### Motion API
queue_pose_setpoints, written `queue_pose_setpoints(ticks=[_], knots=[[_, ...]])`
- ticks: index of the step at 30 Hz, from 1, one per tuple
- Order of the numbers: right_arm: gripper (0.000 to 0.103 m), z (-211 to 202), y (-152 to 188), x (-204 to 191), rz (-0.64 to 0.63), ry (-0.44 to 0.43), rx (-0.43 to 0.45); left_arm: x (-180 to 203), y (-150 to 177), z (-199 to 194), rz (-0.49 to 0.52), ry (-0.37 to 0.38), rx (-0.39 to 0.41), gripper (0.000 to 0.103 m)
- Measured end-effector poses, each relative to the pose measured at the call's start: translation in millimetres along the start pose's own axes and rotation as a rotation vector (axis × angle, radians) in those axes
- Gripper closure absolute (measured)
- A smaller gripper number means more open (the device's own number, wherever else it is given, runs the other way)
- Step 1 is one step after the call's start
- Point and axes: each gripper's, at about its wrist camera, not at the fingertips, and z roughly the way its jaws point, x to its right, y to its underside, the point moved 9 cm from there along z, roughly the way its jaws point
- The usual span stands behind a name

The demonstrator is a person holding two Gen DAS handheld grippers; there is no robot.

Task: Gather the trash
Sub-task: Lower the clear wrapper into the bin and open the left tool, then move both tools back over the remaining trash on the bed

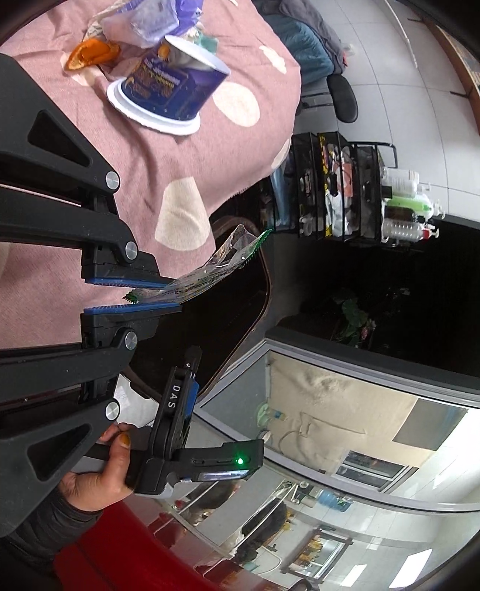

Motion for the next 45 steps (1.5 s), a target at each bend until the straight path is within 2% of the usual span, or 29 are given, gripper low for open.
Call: queue_pose_setpoints(ticks=[9, 18, 32, 34, 36, 38, 41, 45], knots=[[0.015, -22.9, -1.9, 5.4, -0.058, 0.093, 0.068, 25.2, -4.1, 33.5, 0.051, 0.043, -0.062, 0.095], [0.014, -44.3, -4.6, 29.2, -0.020, 0.147, 0.119, 42.2, -6.9, 67.5, 0.074, 0.058, -0.120, 0.095], [0.013, -51.3, -2.6, 47.9, 0.025, 0.174, 0.130, 55.0, -5.1, 103.1, 0.112, 0.050, -0.185, 0.095], [0.013, -51.4, -3.3, 50.1, 0.030, 0.179, 0.131, 54.5, -4.9, 104.7, 0.110, 0.053, -0.183, 0.087], [0.013, -52.0, -3.2, 52.1, 0.034, 0.182, 0.131, 54.9, -4.6, 104.3, 0.109, 0.059, -0.183, 0.070], [0.012, -52.4, -2.0, 53.4, 0.038, 0.185, 0.132, 53.3, -7.4, 100.4, 0.111, 0.037, -0.156, 0.034], [0.012, -52.2, -2.0, 53.6, 0.041, 0.184, 0.132, 54.4, -14.2, 91.1, 0.130, 0.017, -0.103, 0.021], [0.011, -52.1, -2.3, 51.6, 0.033, 0.179, 0.132, 57.0, -19.8, 78.0, 0.184, -0.026, -0.052, 0.014]])
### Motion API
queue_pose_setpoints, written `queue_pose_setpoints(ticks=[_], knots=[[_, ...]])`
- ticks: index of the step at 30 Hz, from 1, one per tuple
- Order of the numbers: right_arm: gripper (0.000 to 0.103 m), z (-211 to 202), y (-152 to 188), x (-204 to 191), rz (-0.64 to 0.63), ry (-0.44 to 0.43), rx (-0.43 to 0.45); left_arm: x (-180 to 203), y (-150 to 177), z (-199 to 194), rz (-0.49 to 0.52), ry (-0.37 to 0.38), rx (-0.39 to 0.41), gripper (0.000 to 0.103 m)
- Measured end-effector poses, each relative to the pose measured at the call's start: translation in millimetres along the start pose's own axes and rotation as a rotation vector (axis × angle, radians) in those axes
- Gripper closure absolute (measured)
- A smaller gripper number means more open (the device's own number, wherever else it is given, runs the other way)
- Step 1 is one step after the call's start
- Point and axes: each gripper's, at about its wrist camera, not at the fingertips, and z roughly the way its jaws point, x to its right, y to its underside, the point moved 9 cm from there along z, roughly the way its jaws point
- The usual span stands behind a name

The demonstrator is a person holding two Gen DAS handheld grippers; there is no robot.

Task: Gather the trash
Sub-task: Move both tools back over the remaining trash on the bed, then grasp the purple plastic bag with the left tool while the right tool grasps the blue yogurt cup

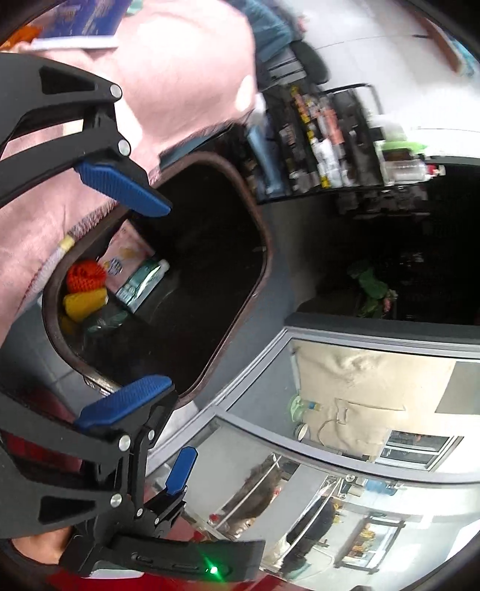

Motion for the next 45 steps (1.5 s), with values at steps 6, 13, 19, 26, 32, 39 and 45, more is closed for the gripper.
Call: queue_pose_setpoints(ticks=[6, 13, 19, 26, 32, 39, 45], knots=[[0.011, -0.7, 0.5, -12.2, -0.029, -0.027, -0.005, -10.5, -0.5, -23.4, -0.024, -0.038, 0.040, 0.007], [0.011, -3.2, 2.7, -37.8, -0.072, -0.071, -0.010, -35.4, 7.7, -61.4, -0.075, -0.101, 0.101, 0.006], [0.009, -10.2, 3.4, -74.6, -0.126, -0.141, 0.003, -66.7, 26.8, -90.0, -0.106, -0.192, 0.131, 0.006], [0.008, -22.7, 7.9, -133.6, -0.224, -0.239, 0.021, -118.7, 55.2, -121.3, -0.234, -0.283, 0.149, 0.006], [0.008, -30.2, 18.9, -190.0, -0.326, -0.331, 0.026, -175.3, 82.7, -152.8, -0.441, -0.340, 0.185, 0.006], [0.008, -40.3, 28.5, -253.0, -0.456, -0.448, 0.027, -238.9, 111.4, -169.4, -0.612, -0.420, 0.174, 0.011], [0.008, -50.0, 38.9, -291.9, -0.527, -0.503, 0.028, -267.8, 112.8, -157.7, -0.666, -0.405, 0.127, 0.026]])
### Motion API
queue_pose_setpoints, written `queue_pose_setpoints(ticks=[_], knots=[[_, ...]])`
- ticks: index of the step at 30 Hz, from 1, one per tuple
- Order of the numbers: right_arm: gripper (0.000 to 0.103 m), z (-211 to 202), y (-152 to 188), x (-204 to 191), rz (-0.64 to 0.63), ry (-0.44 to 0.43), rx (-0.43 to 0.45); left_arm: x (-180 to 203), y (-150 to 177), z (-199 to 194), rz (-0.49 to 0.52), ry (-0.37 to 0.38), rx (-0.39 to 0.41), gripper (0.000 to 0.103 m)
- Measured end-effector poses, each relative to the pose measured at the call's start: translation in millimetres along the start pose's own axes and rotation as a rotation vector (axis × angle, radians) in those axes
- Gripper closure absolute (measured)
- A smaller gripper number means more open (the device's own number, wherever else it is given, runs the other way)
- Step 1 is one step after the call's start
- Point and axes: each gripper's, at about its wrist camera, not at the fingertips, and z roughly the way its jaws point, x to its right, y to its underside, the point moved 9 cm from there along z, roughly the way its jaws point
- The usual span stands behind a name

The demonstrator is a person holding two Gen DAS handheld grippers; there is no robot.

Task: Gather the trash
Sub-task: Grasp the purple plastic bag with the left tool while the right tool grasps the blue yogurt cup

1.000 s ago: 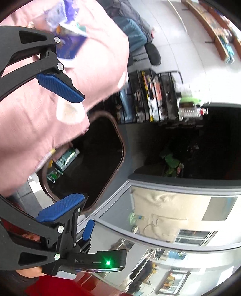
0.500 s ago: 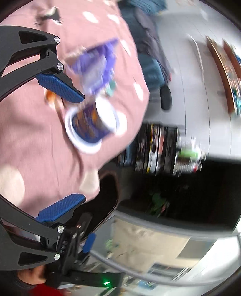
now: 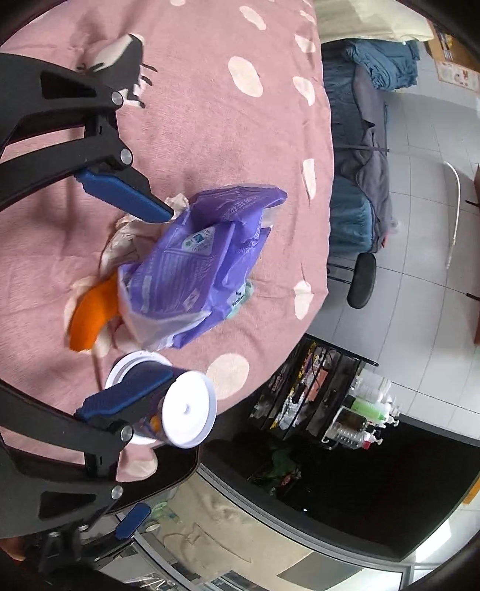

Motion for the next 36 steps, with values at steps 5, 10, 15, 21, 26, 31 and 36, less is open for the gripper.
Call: queue_pose_setpoints(ticks=[5, 10, 15, 21, 26, 31, 36], knots=[[0.008, 3.9, 2.0, -18.0, -0.044, -0.018, -0.019, -2.5, -3.6, 14.7, 0.017, -0.022, -0.035, 0.050], [0.008, 7.1, 4.5, -26.0, -0.061, -0.024, -0.035, -8.5, 0.8, 15.9, 0.011, -0.029, -0.047, 0.086], [0.008, 18.6, 1.4, -35.5, -0.111, -0.019, -0.058, -15.7, 2.1, -8.2, -0.001, -0.031, 0.021, 0.095], [0.008, 42.5, -10.9, -49.4, -0.223, 0.009, -0.086, -24.8, 1.1, -48.6, -0.007, -0.049, 0.113, 0.097], [0.008, 67.7, -18.0, -61.1, -0.343, 0.043, -0.136, -31.7, 3.2, -70.4, -0.013, -0.062, 0.153, 0.097], [0.008, 84.4, -18.4, -69.7, -0.414, 0.054, -0.168, -36.8, 8.4, -75.9, -0.027, -0.070, 0.150, 0.097], [0.031, 89.8, -13.7, -74.1, -0.428, 0.017, -0.198, -39.6, 11.5, -75.9, -0.038, -0.075, 0.141, 0.097]])
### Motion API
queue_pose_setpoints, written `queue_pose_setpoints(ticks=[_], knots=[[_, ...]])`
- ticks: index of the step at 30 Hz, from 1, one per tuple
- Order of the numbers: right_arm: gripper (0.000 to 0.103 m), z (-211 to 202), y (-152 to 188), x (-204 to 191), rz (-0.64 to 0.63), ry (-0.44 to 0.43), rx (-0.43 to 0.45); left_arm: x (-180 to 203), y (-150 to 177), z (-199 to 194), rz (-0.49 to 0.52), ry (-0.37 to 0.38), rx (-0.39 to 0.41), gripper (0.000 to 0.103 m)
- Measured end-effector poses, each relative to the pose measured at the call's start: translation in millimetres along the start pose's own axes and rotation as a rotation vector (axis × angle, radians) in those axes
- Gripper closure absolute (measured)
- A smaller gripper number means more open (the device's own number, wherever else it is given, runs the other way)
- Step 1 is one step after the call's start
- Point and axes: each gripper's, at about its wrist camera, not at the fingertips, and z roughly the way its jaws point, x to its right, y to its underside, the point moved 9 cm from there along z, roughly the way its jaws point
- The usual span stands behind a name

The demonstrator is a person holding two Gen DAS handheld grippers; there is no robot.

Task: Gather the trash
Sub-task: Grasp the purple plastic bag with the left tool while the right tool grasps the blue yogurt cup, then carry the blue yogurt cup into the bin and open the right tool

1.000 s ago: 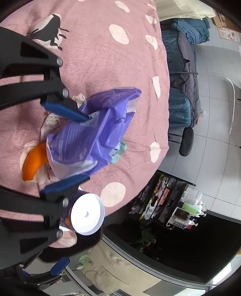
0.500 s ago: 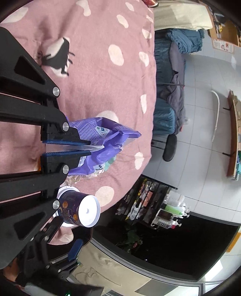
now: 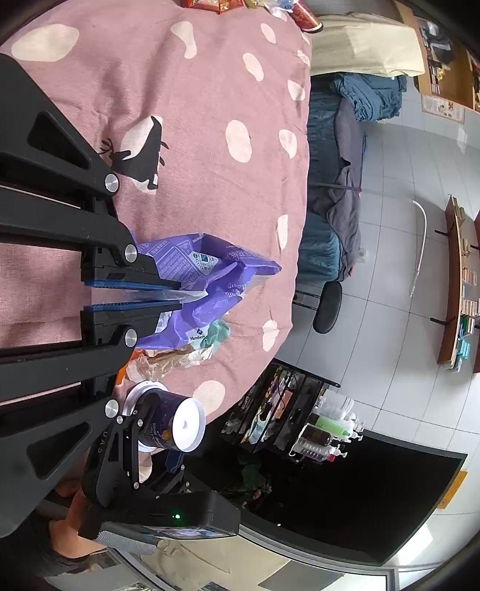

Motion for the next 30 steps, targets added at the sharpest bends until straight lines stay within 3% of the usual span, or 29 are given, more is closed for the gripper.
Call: queue_pose_setpoints(ticks=[9, 20, 30], knots=[[0.032, -23.0, 0.6, 4.0, 0.067, -0.037, 0.066, 13.6, -2.4, -7.0, 0.019, 0.030, 0.028, 0.097], [0.032, -79.1, 1.9, 31.6, 0.213, -0.060, 0.196, 61.5, -10.3, -17.8, 0.097, 0.114, 0.065, 0.097], [0.032, -115.5, 31.2, 84.3, 0.351, 0.026, 0.251, 114.0, -10.7, -11.6, 0.182, 0.208, 0.067, 0.097]])
